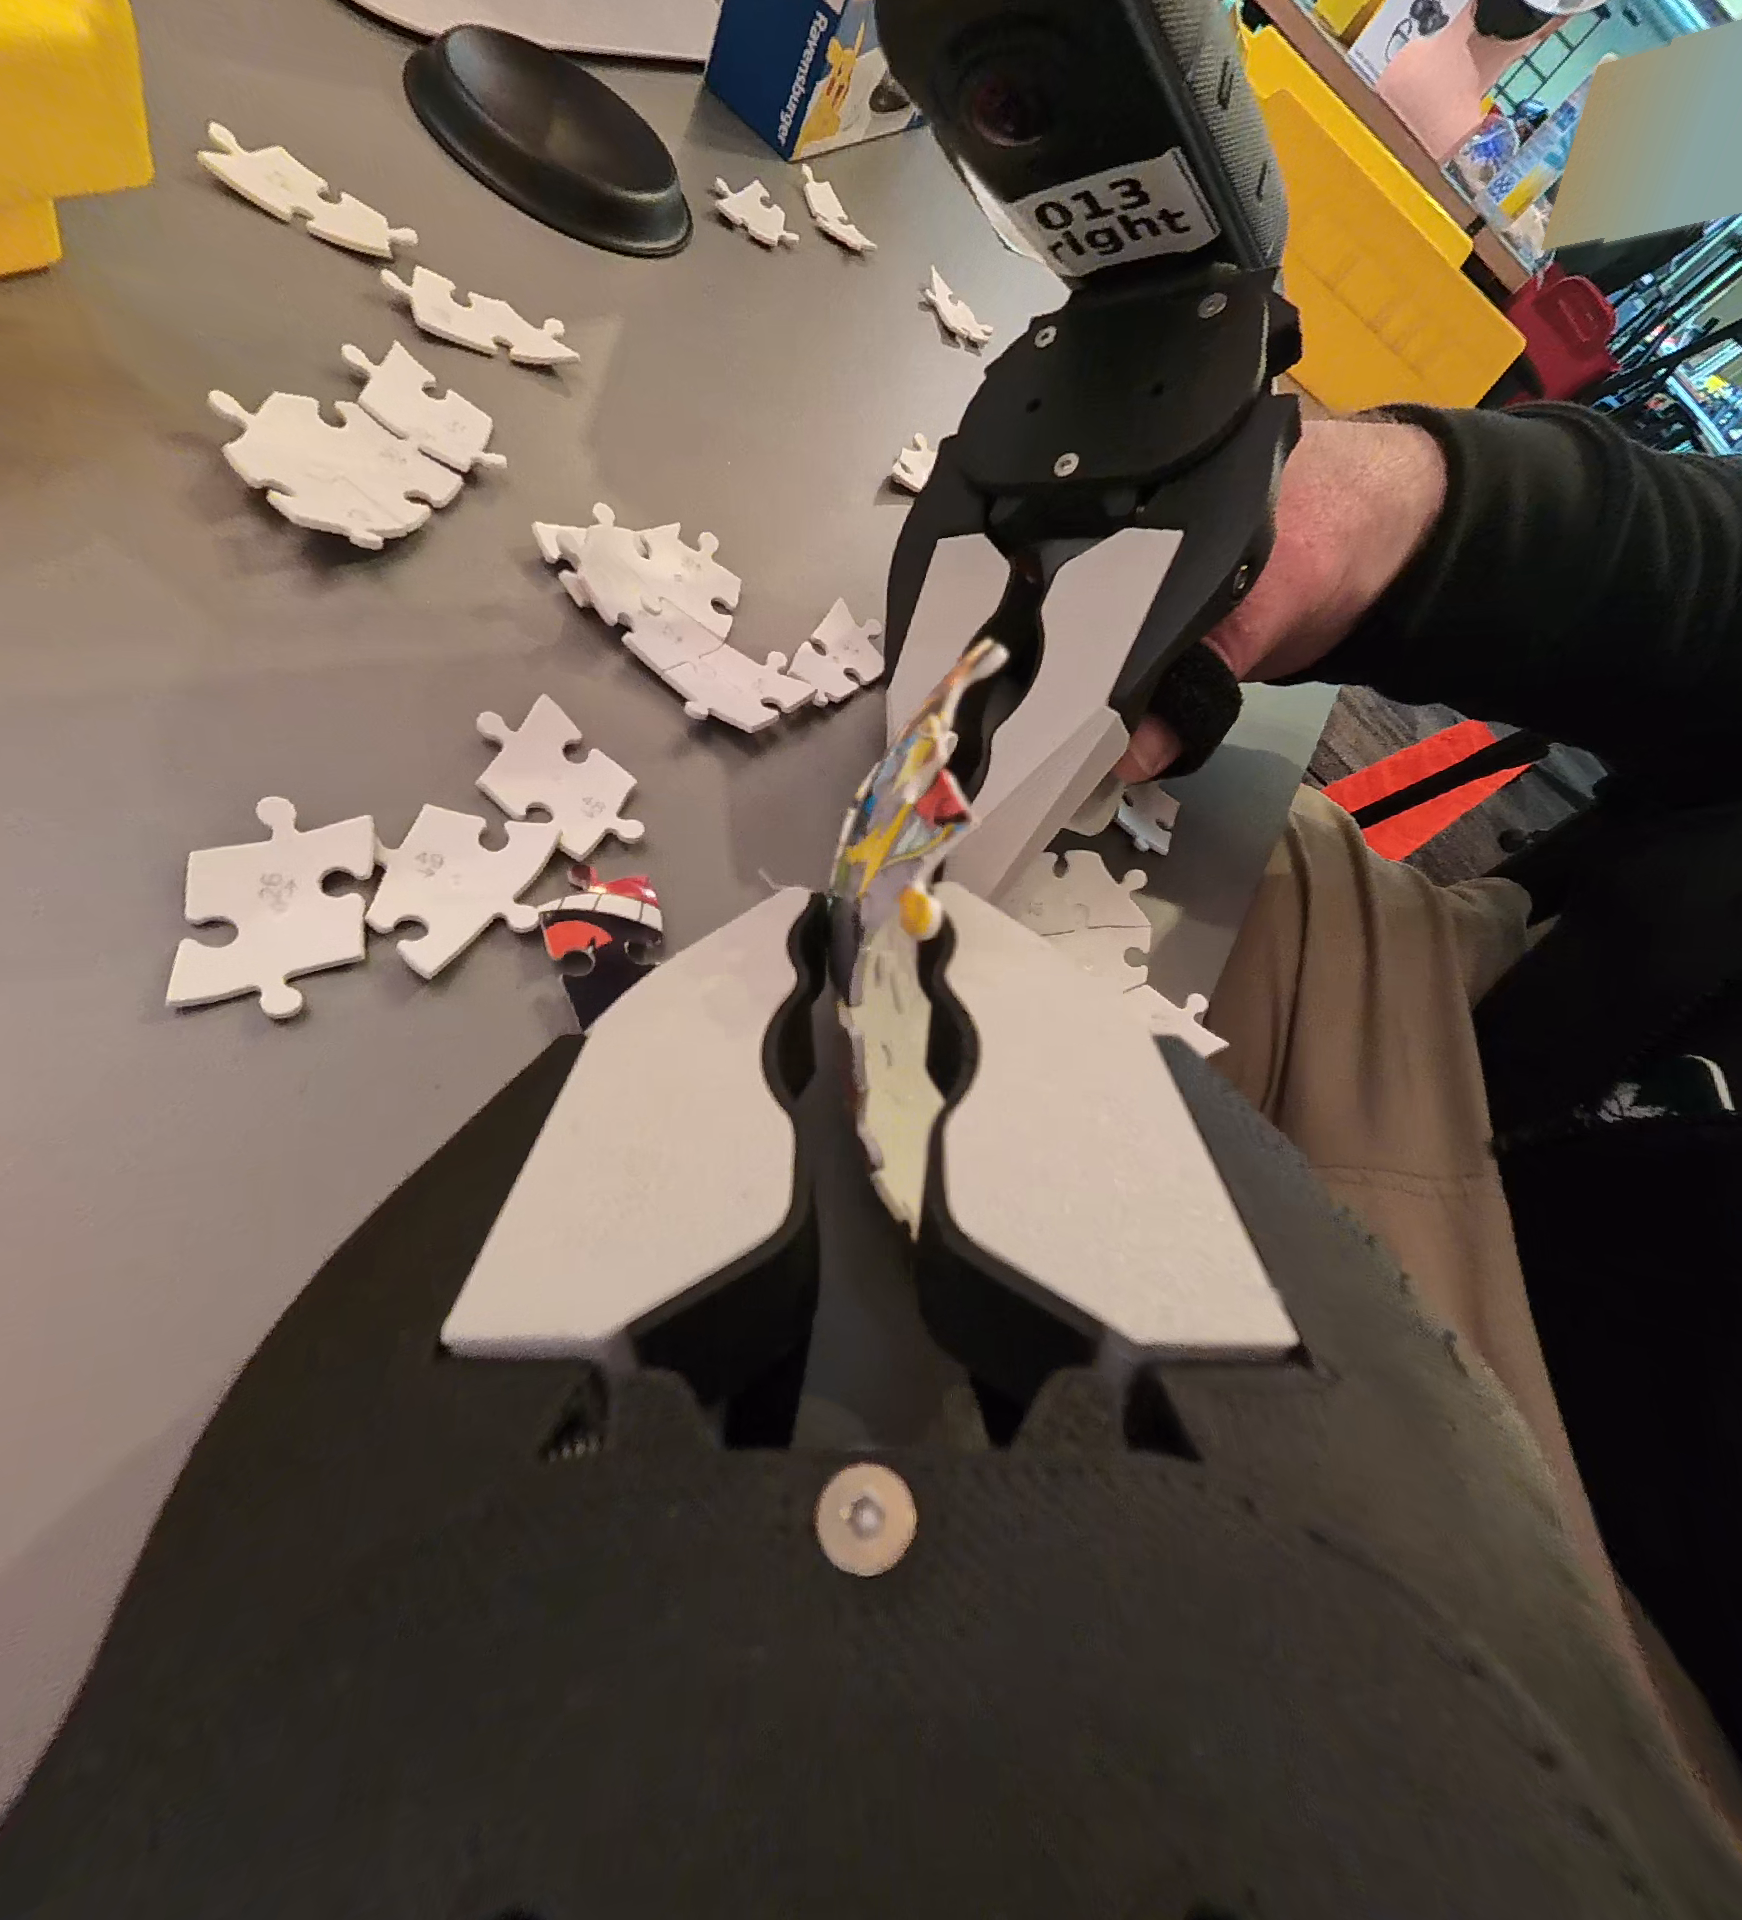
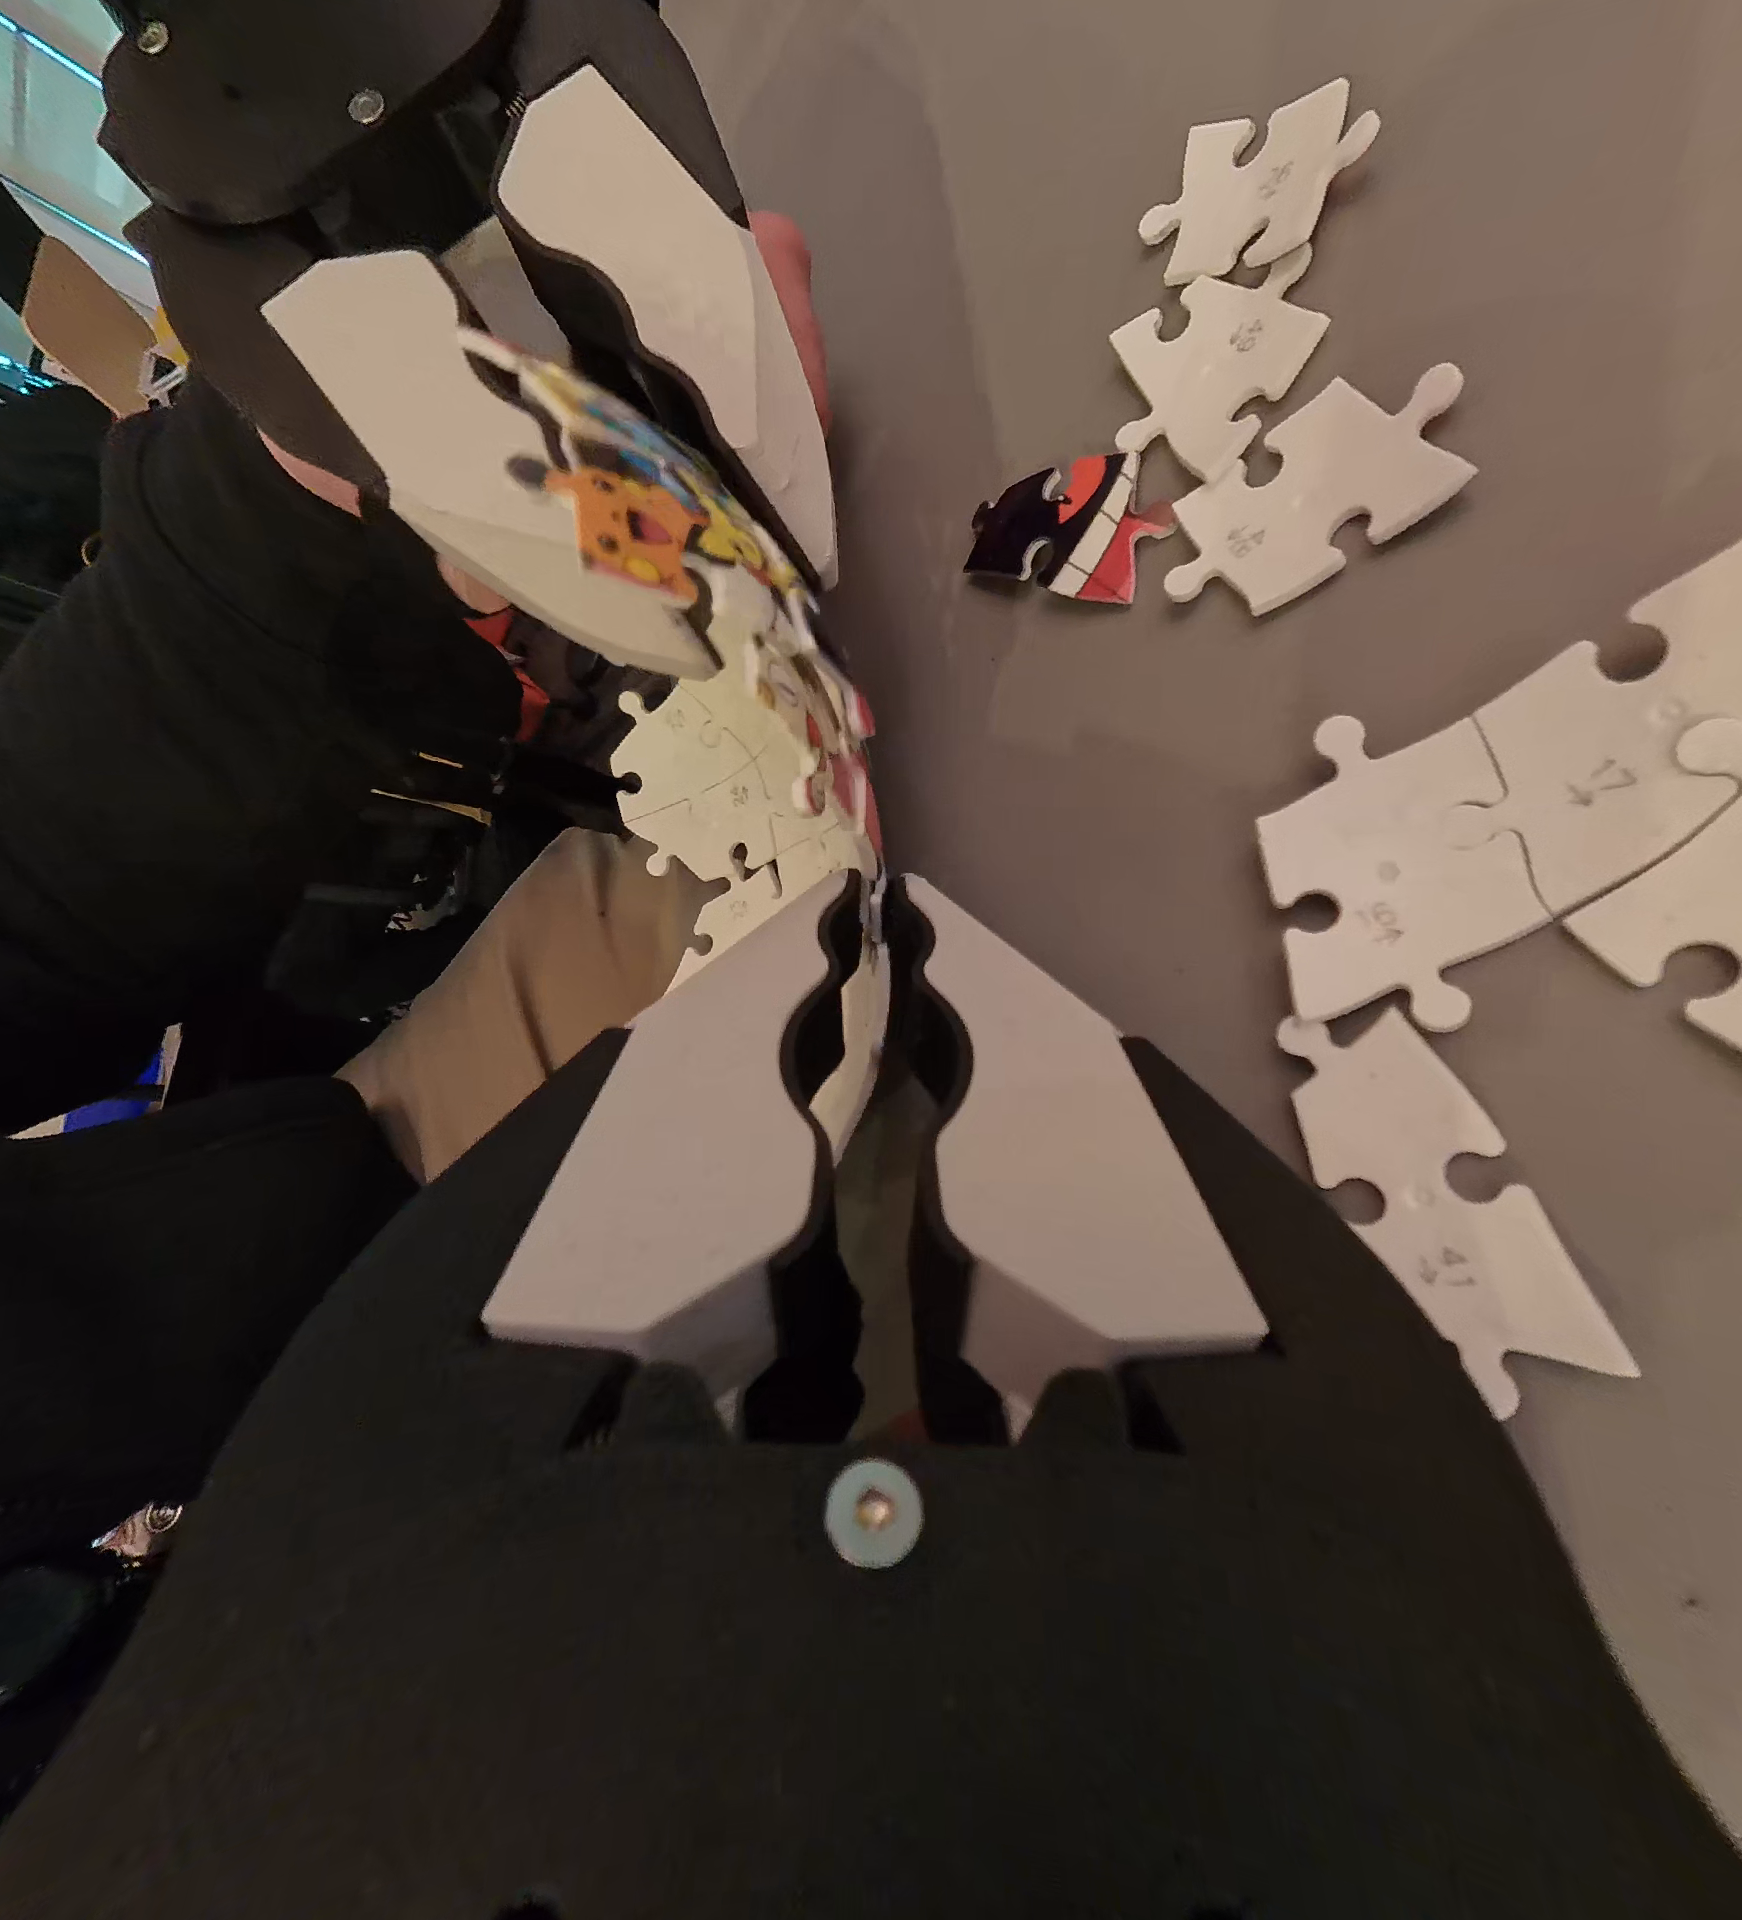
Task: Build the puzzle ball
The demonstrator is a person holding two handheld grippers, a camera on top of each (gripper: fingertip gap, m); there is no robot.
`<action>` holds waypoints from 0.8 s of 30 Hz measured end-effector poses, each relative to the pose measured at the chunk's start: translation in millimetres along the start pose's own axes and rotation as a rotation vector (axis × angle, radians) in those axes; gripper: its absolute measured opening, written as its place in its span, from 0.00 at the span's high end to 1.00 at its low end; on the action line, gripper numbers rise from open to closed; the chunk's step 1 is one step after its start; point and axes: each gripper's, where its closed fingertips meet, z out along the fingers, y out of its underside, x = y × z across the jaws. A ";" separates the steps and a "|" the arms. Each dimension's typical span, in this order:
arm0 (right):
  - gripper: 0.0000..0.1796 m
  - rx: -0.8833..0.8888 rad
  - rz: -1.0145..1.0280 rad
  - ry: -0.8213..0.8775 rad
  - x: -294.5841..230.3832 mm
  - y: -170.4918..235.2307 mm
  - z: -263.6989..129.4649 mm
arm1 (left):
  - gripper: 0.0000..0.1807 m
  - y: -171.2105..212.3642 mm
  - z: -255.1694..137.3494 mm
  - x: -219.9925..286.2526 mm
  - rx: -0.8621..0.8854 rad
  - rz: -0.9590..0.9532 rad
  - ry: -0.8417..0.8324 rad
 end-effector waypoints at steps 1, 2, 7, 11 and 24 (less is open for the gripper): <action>0.99 0.001 -0.002 0.001 -0.1 0.0 0.0 | 0.89 0.7 -0.2 1.9 -0.006 0.002 0.010; 0.99 0.002 -0.003 0.002 0.0 0.0 -0.1 | 0.87 2.0 -0.5 3.3 -0.016 0.001 0.016; 0.99 0.017 -0.003 -0.001 -0.1 -1.1 -2.0 | 0.87 14.8 3.8 4.4 -0.117 0.048 -0.002; 0.99 0.018 -0.008 0.003 0.0 -0.8 -2.2 | 0.90 26.1 10.7 2.4 -0.207 0.091 -0.037; 0.98 0.039 -0.001 -0.006 -0.6 -3.0 -4.0 | 0.98 23.0 9.6 -0.6 -0.166 0.048 -0.010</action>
